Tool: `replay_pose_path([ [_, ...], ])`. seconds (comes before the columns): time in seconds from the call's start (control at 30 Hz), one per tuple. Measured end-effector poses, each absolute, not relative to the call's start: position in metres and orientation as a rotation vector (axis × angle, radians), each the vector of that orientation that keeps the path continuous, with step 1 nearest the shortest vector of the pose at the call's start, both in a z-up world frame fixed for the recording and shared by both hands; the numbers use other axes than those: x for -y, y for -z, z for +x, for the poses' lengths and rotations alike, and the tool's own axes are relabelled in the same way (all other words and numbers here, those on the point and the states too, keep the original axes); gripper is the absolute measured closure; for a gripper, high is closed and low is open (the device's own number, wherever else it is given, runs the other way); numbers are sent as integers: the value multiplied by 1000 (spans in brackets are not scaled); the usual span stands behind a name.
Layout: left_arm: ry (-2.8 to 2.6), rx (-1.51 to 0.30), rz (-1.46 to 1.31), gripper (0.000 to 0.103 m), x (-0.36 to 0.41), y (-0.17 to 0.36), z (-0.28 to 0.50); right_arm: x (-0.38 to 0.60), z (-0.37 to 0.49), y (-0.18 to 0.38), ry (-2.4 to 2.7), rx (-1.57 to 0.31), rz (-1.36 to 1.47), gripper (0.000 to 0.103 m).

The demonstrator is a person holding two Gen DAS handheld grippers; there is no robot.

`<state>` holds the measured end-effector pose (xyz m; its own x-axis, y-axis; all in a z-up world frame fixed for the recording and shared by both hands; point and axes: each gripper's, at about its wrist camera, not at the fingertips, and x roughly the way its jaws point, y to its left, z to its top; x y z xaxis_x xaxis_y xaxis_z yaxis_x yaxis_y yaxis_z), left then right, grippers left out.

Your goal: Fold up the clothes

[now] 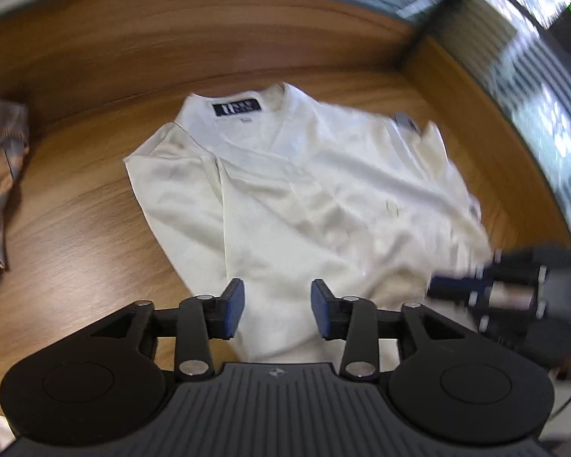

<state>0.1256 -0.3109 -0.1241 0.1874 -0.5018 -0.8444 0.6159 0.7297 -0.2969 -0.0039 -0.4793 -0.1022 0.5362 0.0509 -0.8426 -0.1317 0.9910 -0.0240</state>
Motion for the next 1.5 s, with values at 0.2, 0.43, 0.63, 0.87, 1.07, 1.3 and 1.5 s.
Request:
replay_pose_path([
  [0.2, 792, -1142, 230, 55, 308, 145, 105, 471, -4, 90, -135, -936, -111, 89],
  [0.43, 775, -1132, 296, 56, 317, 162, 100, 442, 9, 95, -303, -945, -260, 89],
  [0.63, 770, -1123, 332, 67, 324, 167, 98, 419, 16, 121, -392, -970, -542, 90],
  [0.87, 739, -1147, 278, 71, 322, 167, 105, 411, 11, 135, -467, -979, -706, 97],
  [1.07, 705, -1192, 185, 75, 314, 168, 115, 431, 2, 113, -422, -905, -606, 100],
  [1.3, 717, -1180, 216, 78, 313, 168, 115, 456, -25, 107, -507, -843, -636, 100],
  [1.5, 690, -1172, 200, 78, 308, 163, 117, 444, -34, 131, -574, -863, -731, 98],
])
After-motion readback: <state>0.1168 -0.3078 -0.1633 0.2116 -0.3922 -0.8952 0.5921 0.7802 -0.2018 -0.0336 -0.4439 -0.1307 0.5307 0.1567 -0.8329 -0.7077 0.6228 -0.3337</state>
